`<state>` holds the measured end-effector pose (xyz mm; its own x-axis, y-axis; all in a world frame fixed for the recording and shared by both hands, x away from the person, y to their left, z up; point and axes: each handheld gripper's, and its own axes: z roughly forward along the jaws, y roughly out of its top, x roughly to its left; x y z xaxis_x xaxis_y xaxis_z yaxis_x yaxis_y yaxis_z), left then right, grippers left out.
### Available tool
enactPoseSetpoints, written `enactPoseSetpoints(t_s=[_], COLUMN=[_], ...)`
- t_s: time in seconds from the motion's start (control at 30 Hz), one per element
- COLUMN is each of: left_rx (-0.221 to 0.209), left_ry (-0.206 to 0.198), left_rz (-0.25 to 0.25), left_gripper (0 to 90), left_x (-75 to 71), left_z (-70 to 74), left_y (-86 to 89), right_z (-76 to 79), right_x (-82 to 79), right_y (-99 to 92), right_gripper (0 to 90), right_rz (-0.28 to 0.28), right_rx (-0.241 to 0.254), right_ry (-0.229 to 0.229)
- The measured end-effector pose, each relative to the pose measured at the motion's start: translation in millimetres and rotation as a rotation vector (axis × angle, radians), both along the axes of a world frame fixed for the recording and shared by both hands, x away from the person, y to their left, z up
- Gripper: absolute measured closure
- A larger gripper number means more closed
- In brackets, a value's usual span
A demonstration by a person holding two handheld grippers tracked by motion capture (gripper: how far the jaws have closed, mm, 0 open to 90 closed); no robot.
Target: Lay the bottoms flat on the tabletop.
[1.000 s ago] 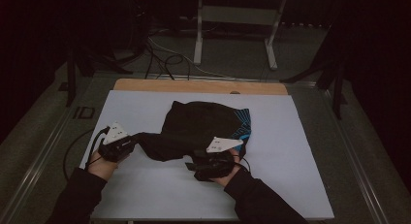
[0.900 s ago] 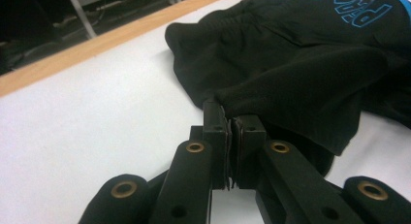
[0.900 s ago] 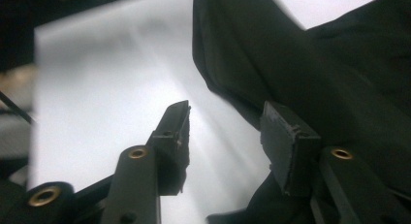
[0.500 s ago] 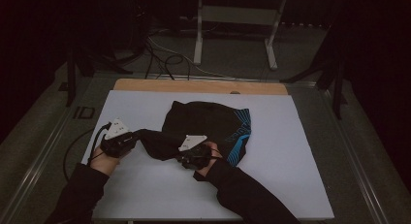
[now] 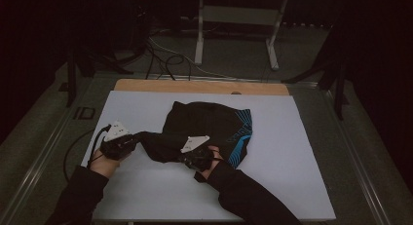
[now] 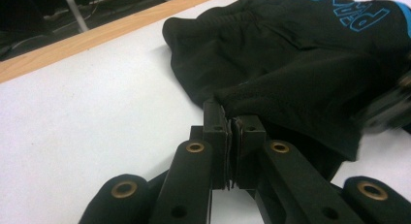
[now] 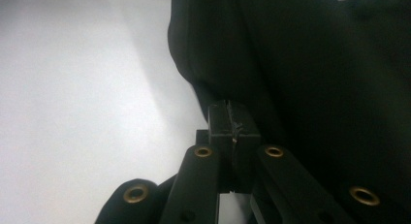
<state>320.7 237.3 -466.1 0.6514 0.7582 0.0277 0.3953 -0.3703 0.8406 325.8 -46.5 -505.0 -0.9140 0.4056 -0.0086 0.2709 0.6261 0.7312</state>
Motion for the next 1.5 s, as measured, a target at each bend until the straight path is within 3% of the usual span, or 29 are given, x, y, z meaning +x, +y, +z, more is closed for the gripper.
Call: enactPoseSetpoints(t_s=[0.17, 0.2, 0.27, 0.3, 0.33, 0.4, 0.47, 0.57, 0.7, 0.77, 0.8, 0.87, 0.9, 0.93, 0.97, 1.0, 1.03, 1.07, 1.13, 1.17, 1.2, 1.23, 1.27, 1.37, 1.4, 1.43, 1.47, 1.5], left_rx=[-0.003, -0.005, -0.006, -0.003, 0.001, 0.005, 0.007, 0.022, 0.059, 0.054, 0.04, 0.035, 0.068, 0.068, 0.087, 0.087, 0.083, 0.079, 0.036, 0.011, 0.011, -0.004, -0.01, -0.039, -0.039, -0.066, -0.075, -0.079], left_ry=[0.012, 0.013, 0.022, 0.028, 0.038, 0.046, 0.053, 0.062, 0.088, 0.095, 0.107, 0.13, 0.137, 0.137, 0.145, 0.145, 0.148, 0.147, 0.147, 0.15, 0.15, 0.143, 0.135, 0.122, 0.122, 0.106, 0.104, 0.093], left_rz=[0.002, 0.003, 0.003, 0.0, -0.006, -0.013, -0.028, -0.059, -0.11, -0.119, -0.133, -0.154, -0.163, -0.163, -0.156, -0.156, -0.148, -0.136, -0.116, -0.118, -0.118, -0.14, -0.143, -0.145, -0.145, -0.152, -0.158, -0.171], left_gripper=[87.7, 87.6, 87.6, 87.6, 87.6, 87.6, 87.6, 87.6, 87.5, 87.6, 87.6, 87.6, 87.5, 87.4, 85.4, 81.5, 70.4, 70.4, 52.1, 41.9, 34.6, 25.5, 25.5, 15.9, 16.0, 16.0, 15.2, 15.2], left_x=[-5.8, -6.7, -9.3, -10.6, -13.3, -19.1, -27.4, -43.5, -67.7, -74.4, -81.4, -88.1, -95.1, -95.1, -96.8, -96.8, -96.1, -94.9, -92.2, -90.7, -90.7, -88.8, -88.2, -83.0, -83.0, -80.0, -78.7, -78.0], left_z=[-4.2, -4.9, -6.8, -7.7, -9.5, -12.0, -12.1, -12.2, -15.6, -16.2, -16.7, -18.7, -21.2, -21.2, -24.3, -24.3, -25.9, -27.3, -27.2, -25.1, -25.1, -21.2, -19.7, -13.2, -13.2, -7.0, -3.7, -0.2], left_y=[3.3, 4.2, 5.6, 5.9, 6.1, 6.1, 5.9, 1.7, -5.4, -6.6, -7.3, -8.8, -12.3, -12.3, -12.4, -12.4, -10.8, -8.9, -5.4, -4.9, -4.9, -7.4, -8.8, -13.9, -13.9, -18.7, -21.4, -24.5], right_z=[11.1, 12.0, 13.6, 15.2, 15.3, 17.3, 18.2, 19.5, 22.9, 24.7, 28.7, 30.0, 32.0, 32.0, 30.8, 30.8, 28.7, 28.7, 27.2, 27.2, 27.2, 29.5, 29.5, 29.7, 29.7, 29.3, 27.8, 27.3], right_x=[-10.8, -11.2, -19.0, -25.7, -29.2, -39.8, -48.7, -60.9, -69.6, -73.0, -76.4, -77.5, -79.0, -79.0, -77.6, -77.6, -74.0, -74.0, -70.2, -68.3, -68.3, -60.5, -60.5, -54.0, -54.0, -51.9, -47.0, -44.8], right_y=[-8.2, -9.8, -11.4, -13.0, -14.9, -22.7, -30.6, -44.7, -65.3, -70.3, -88.1, -92.4, -102.5, -102.5, -112.3, -112.3, -121.0, -121.0, -130.8, -135.5, -135.5, -152.6, -152.6, -167.2, -167.2, -171.2, -182.4, -187.4], right_gripper=[90.0, 90.0, 90.0, 90.0, 90.0, 90.0, 90.0, 90.0, 90.0, 90.0, 90.0, 90.0, 90.0, 90.0, 90.0, 90.0, 90.0, 90.0, 89.7, 77.4, 77.4, 54.2, 54.2, 38.7, 38.7, 35.3, 26.7, 24.5], right_rz=[-0.007, 0.001, 0.019, 0.038, 0.049, 0.062, 0.079, 0.085, 0.063, 0.03, 0.002, -0.008, -0.032, -0.032, -0.071, -0.071, -0.101, -0.101, -0.136, -0.141, -0.141, -0.212, -0.212, -0.29, -0.29, -0.309, -0.376, -0.394], right_rx=[0.052, 0.075, 0.089, 0.078, 0.074, 0.076, 0.058, 0.074, 0.09, 0.102, 0.133, 0.138, 0.148, 0.148, 0.16, 0.16, 0.177, 0.177, 0.196, 0.209, 0.209, 0.258, 0.258, 0.281, 0.281, 0.286, 0.298, 0.305], right_ry=[-0.01, 0.013, 0.001, 0.011, -0.007, 0.023, 0.006, 0.009, 0.02, 0.031, 0.023, 0.026, 0.015, 0.015, 0.001, 0.001, 0.016, 0.016, 0.001, -0.003, -0.003, -0.016, -0.016, -0.043, -0.043, -0.044, -0.057, -0.056])
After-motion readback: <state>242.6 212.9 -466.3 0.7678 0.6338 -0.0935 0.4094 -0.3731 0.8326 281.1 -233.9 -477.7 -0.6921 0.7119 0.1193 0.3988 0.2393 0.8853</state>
